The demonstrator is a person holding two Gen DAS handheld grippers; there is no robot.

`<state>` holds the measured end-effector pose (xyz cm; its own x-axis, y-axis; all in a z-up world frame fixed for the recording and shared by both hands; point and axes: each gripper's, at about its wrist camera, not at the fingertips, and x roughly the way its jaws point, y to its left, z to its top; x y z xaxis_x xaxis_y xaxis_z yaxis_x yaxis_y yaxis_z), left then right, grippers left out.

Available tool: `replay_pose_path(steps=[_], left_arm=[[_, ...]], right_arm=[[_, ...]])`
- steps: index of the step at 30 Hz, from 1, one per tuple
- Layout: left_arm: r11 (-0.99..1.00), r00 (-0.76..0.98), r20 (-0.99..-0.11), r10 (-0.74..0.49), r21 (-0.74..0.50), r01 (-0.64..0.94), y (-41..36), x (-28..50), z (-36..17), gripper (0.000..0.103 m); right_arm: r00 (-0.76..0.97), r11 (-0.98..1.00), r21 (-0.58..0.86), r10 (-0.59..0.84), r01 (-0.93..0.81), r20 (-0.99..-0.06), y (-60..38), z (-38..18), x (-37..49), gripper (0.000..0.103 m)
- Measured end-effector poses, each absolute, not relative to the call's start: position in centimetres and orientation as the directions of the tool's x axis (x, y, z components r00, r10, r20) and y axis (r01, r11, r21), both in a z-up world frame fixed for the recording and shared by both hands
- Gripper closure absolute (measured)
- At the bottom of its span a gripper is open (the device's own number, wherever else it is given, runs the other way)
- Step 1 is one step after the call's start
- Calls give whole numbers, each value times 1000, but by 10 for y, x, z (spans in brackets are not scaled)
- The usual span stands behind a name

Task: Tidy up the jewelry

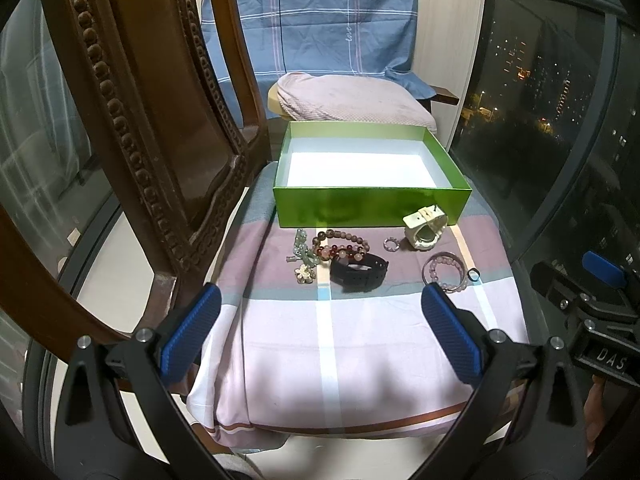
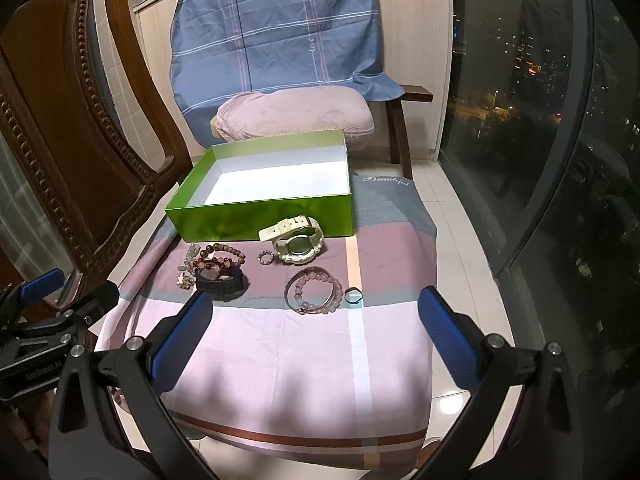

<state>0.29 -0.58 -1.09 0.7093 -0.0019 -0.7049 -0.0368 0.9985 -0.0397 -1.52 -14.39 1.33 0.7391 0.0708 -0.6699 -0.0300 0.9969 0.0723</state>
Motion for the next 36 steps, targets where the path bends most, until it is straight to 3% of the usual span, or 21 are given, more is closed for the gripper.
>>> replay_pose_path(steps=[36], left_arm=[[999,702,-712,0,-33,-34,-8,3,-11,4]], right_arm=[[740,997,68,67,-29,-669,-142,12,-16,3]])
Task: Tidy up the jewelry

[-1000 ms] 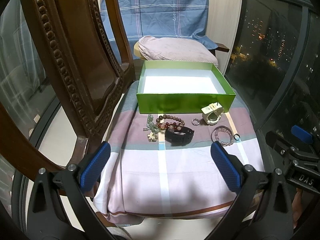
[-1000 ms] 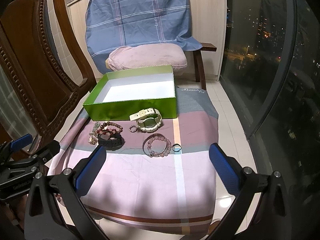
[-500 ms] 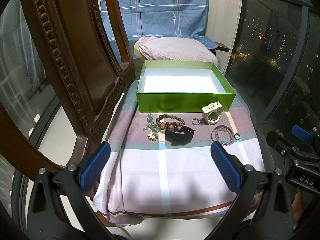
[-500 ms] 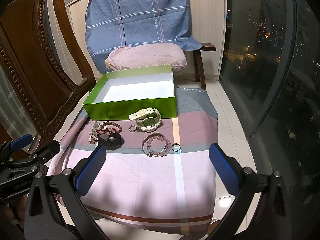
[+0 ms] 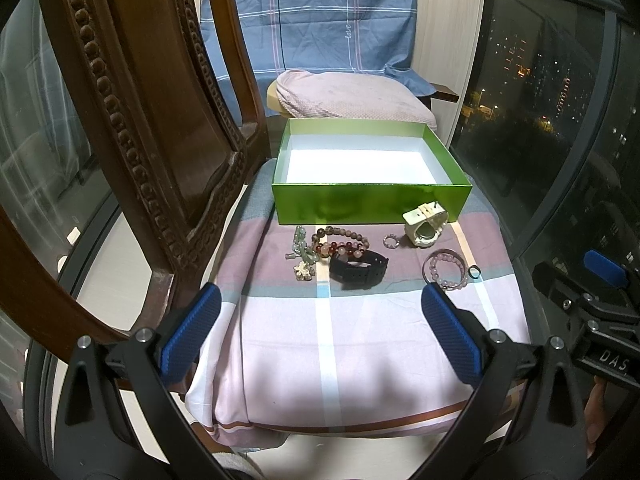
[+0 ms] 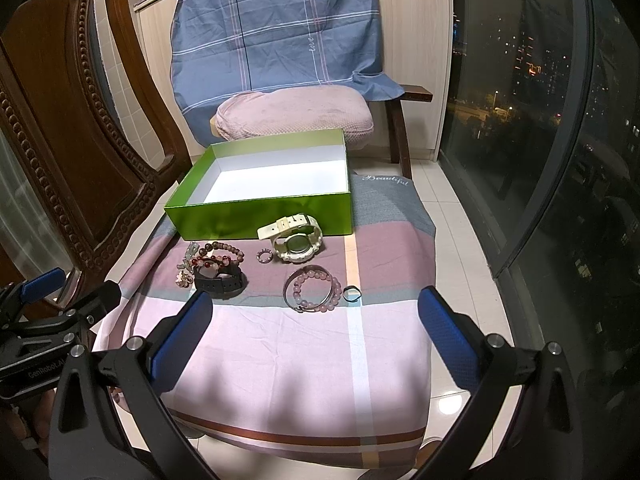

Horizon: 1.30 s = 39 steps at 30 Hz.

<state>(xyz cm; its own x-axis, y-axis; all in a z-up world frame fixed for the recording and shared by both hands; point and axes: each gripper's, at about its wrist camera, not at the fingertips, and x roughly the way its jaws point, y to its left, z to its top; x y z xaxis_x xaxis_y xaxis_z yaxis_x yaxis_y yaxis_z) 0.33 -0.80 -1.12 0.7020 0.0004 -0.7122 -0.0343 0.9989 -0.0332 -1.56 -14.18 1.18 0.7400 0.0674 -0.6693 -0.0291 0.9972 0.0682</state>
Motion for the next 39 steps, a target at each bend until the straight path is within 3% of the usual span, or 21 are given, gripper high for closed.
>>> replay_pose_path(steps=[39], left_arm=[[999,693,-721,0,-31,-32,-10,7,-16,4]], right_arm=[[739,997,69,67,-28,-670,-144,11,-17,3]])
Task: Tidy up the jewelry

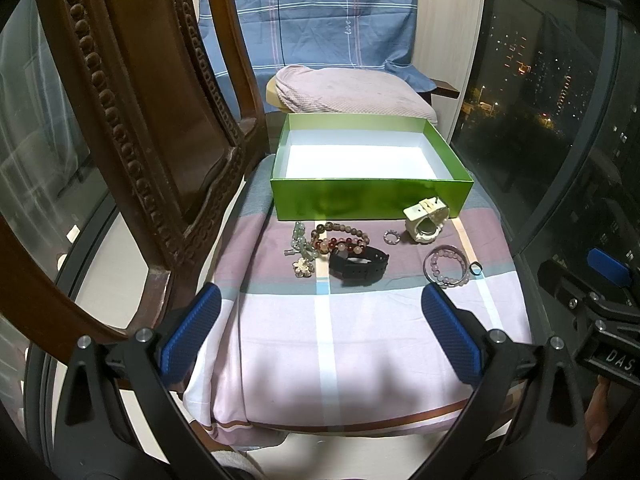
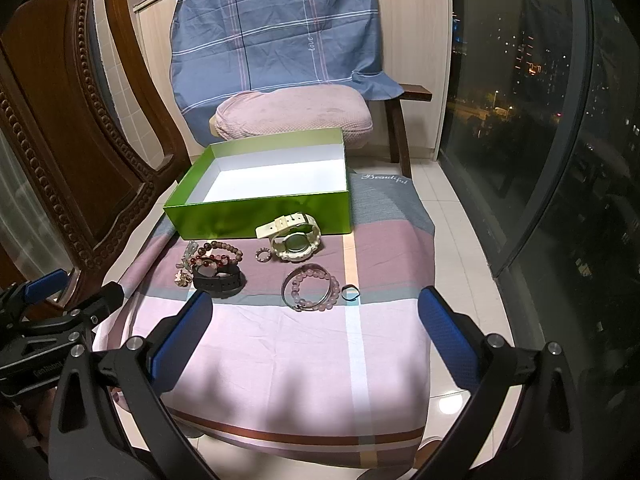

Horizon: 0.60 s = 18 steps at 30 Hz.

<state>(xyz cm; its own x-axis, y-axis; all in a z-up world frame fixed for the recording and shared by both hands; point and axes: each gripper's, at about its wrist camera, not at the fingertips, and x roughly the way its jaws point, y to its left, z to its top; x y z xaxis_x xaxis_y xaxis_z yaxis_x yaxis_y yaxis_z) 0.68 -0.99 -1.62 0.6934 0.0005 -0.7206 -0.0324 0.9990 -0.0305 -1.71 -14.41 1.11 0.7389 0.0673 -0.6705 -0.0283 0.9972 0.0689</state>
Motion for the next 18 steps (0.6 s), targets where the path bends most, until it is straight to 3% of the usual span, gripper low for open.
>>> replay_pose_path(steps=[9,18], left_arm=[[999,701,-714,-5,-30,-24,-12,3,-17,4],[995,652,-753,90,97,-26,-21,5,-23,4]], right_arm=[[746,996,79,75,-29,-662,-147,12,-18,3],[800,997,69,56,-18,-598,-158,19,-25,3]])
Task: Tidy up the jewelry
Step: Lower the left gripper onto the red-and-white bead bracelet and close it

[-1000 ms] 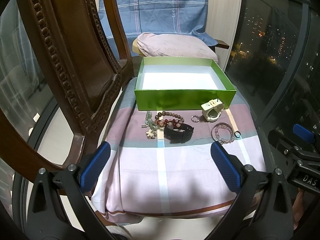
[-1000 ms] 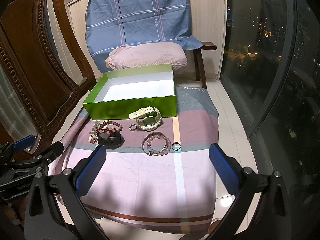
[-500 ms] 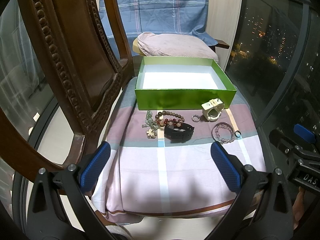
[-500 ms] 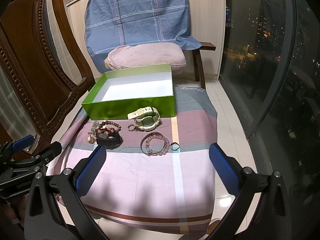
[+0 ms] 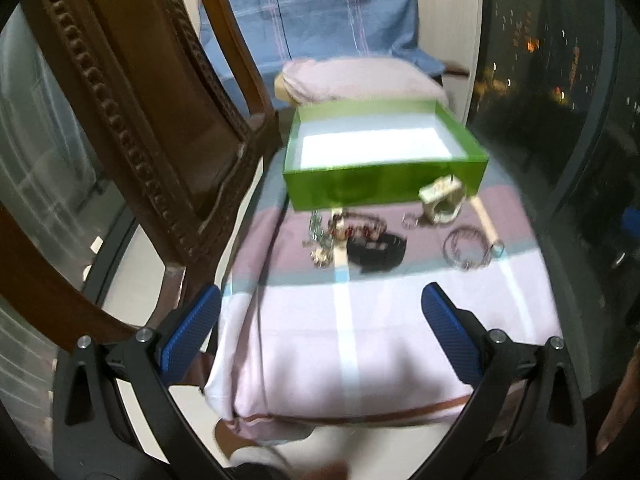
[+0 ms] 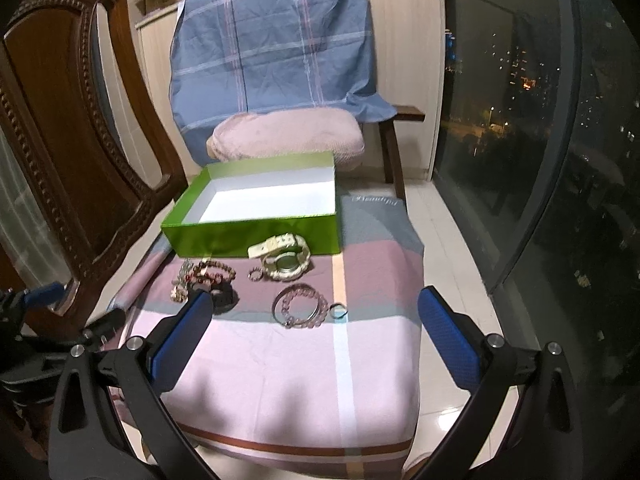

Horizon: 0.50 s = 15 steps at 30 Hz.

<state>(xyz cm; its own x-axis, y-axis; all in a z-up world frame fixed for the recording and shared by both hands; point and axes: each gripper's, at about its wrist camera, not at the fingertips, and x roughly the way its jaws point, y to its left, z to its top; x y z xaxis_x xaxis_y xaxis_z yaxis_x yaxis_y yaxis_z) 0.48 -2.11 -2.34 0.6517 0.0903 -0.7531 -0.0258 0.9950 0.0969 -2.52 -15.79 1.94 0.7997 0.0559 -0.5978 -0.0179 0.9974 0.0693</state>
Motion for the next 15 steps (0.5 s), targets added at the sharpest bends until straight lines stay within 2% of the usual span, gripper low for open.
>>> replay_pose_path(steps=[4,8,13,15], left_arm=[[994,606,-793,60,105,38,-19,8,-32,4],[992,616,-779,-121,-110,55,0,7,-31,4],[957,730,-671,-126,-276,-89,29,7,-45,4],[961,671,-734,-107,-248,-119,28,19,-57,4]], right_arm=[[818,995,103,56,4,-572,-172,21,-27,3],[788,991,129,68,15,-612,-183,13,-19,3],[768,990,141,74,22,-636,-192,5,-15,3],[760,990,137,73,22,-646,-193,3,-14,3]])
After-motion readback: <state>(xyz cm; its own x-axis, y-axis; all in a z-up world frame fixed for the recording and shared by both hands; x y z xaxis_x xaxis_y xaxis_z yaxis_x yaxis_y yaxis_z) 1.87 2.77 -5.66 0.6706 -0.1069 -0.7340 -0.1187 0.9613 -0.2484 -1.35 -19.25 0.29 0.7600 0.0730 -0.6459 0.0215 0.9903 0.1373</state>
